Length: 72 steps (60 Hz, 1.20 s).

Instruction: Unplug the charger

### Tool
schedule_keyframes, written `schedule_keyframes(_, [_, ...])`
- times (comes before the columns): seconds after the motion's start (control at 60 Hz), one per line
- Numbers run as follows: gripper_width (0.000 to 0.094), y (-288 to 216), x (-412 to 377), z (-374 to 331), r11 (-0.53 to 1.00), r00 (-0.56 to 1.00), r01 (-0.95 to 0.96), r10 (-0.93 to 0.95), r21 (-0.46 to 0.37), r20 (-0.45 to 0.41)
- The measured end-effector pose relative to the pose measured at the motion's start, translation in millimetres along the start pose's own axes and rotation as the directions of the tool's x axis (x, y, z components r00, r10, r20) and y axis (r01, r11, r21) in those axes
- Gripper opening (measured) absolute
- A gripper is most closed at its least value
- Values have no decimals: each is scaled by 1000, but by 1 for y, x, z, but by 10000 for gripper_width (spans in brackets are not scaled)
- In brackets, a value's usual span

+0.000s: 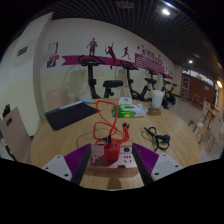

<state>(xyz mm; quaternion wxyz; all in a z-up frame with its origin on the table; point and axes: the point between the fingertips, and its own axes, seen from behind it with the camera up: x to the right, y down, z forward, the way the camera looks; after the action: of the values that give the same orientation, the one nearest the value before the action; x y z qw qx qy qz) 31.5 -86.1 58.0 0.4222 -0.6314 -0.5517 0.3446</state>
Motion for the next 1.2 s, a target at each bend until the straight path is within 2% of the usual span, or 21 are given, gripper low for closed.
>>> schedule_keyframes(0.25, [851, 12, -4, 48, 999, 1000, -17, 16, -29, -12])
schedule_keyframes(0.383, [802, 11, -6, 53, 1000, 1000, -27, 27, -13, -7])
schedule_keyframes(0.433, [468, 12, -13, 52, 999, 1000, -27, 27, -21, 13])
schedule_keyframes(0.467, [245, 12, 4, 57, 1000, 998, -6, 5, -22, -57])
schedule_keyframes(0.5, [235, 12, 1, 58, 999, 998, -38, 36, -31, -42])
schedule_keyframes(0.567, [153, 8, 2, 56, 996, 998, -66, 64, -63, -29])
schedule_keyframes(0.6, [150, -20, 6, 48, 995, 995, -100, 100, 17, -23])
schedule_keyframes(0.667, [148, -103, 36, 23, 980, 995, -63, 77, 189, -70])
schedule_keyframes(0.733, [147, -155, 53, 7, 969, 990, -104, 122, 225, -70])
schedule_keyframes(0.783, [147, -163, 72, 6, 978, 988, -122, 135, 169, -69])
schedule_keyframes(0.867, [151, -156, 112, -2, 990, 985, -117, 126, 79, -118])
schedule_keyframes(0.933, [167, -119, 144, -3, 995, 983, -89, 83, -34, -161])
schedule_keyframes(1.083, [186, -17, 181, 14, 957, 981, -100, 50, -273, -187])
schedule_keyframes(1.2, [236, 41, 189, 23, 922, 982, -97, 28, -375, -184])
